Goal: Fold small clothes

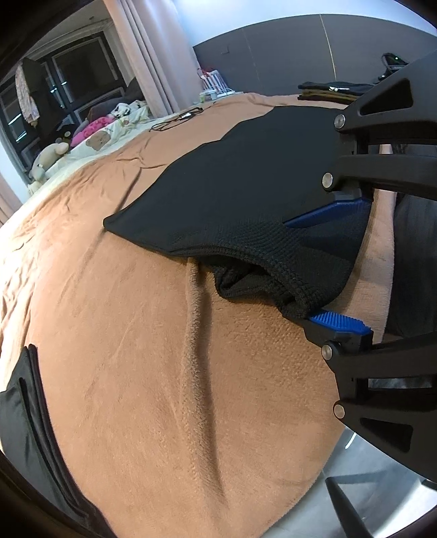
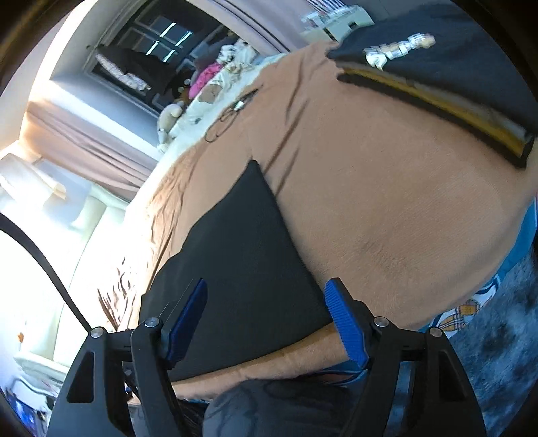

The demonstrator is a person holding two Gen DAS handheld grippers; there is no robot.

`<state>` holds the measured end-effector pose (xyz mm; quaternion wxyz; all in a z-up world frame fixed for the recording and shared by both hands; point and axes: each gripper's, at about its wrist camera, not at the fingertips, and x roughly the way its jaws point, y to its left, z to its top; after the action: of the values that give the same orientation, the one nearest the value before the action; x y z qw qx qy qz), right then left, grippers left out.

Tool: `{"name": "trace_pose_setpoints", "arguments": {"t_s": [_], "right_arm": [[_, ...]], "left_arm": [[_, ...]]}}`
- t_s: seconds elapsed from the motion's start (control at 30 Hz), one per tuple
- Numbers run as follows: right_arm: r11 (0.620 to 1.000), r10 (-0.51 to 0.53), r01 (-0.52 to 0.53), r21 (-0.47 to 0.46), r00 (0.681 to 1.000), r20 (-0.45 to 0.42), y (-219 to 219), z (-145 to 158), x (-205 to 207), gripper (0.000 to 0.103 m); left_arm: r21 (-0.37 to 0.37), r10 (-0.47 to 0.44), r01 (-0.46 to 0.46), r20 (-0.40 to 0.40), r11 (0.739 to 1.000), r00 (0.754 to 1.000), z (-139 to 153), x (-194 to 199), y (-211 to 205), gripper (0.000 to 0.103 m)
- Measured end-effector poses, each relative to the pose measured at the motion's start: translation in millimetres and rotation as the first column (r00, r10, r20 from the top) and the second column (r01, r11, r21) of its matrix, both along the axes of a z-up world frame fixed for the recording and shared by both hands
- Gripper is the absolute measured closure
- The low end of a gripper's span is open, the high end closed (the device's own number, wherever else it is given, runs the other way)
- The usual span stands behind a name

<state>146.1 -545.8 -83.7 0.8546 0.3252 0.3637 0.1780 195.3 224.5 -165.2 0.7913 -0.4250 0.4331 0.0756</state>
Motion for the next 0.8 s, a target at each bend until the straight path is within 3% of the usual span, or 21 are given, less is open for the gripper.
{"name": "trace_pose_setpoints", "arguments": {"t_s": [0.23,0.37,0.47,0.67,0.8], "right_arm": [[0.991,0.073,-0.063,-0.115,0.994,0.082,26,17,-24,0.032],[0.983,0.137,-0.123,-0.136,0.986,0.096,53,22,-23,0.032],[0.973,0.178,-0.161,-0.167,0.980,0.091,78,21,-16,0.032],[0.939,0.277,-0.255,-0.231,0.959,0.065,133,19,4,0.032],[0.914,0.334,-0.312,-0.261,0.941,0.047,164,17,18,0.032]], "left_arm": [[-0.032,0.021,-0.020,0.032,0.999,0.999,-7,-15,5,0.054],[-0.054,0.060,-0.056,0.078,0.997,0.995,-7,-31,8,0.054],[-0.103,0.071,-0.060,0.110,0.993,0.991,-15,-37,9,0.055],[-0.134,0.099,-0.079,0.151,0.988,0.984,-20,-49,10,0.055],[-0.089,0.095,-0.082,0.155,0.993,0.983,-14,-57,8,0.054]]}}
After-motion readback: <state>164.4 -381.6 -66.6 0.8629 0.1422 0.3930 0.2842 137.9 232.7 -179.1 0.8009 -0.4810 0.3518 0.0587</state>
